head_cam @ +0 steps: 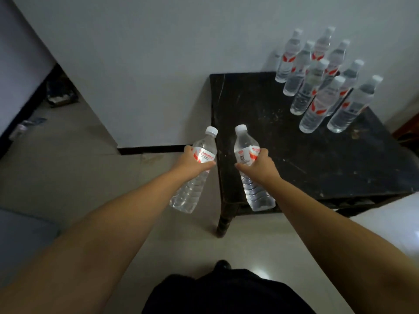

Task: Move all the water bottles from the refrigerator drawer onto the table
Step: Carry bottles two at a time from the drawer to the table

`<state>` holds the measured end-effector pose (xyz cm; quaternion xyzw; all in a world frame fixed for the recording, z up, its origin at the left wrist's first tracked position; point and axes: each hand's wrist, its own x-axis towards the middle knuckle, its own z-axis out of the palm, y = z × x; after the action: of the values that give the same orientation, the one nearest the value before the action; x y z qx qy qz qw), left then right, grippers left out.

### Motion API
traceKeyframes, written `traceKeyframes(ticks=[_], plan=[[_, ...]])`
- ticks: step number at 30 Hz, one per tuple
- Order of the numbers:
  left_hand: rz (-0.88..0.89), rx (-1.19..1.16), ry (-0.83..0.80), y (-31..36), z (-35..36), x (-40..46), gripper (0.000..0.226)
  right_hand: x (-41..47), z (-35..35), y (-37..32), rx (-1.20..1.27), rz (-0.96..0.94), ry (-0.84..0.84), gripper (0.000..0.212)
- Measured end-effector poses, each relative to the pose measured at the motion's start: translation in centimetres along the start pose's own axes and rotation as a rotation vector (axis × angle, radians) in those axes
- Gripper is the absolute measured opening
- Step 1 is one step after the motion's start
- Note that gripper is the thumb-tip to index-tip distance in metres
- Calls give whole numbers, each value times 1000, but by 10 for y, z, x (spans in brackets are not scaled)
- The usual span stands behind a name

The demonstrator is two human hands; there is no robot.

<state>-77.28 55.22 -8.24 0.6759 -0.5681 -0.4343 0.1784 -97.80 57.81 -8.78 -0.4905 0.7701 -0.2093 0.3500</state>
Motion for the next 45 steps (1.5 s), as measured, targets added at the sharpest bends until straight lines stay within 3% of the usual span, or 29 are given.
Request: traceKeyframes(ticks=[11, 21, 27, 36, 45], plan=[[40, 45, -143, 37, -3, 120, 72, 86, 2, -23, 42, 158, 61, 83], [181, 95, -357, 79, -64, 270, 68, 186, 26, -98, 183, 326, 259, 84], [272, 133, -321, 113, -96, 340, 71, 232, 26, -137, 259, 341, 355, 79], [394, 201, -390, 168, -54, 407, 74, 295, -2, -126, 335, 421, 394, 77], [441, 151, -379, 257, -2, 477, 76, 371, -68, -122, 488, 309, 531, 77]])
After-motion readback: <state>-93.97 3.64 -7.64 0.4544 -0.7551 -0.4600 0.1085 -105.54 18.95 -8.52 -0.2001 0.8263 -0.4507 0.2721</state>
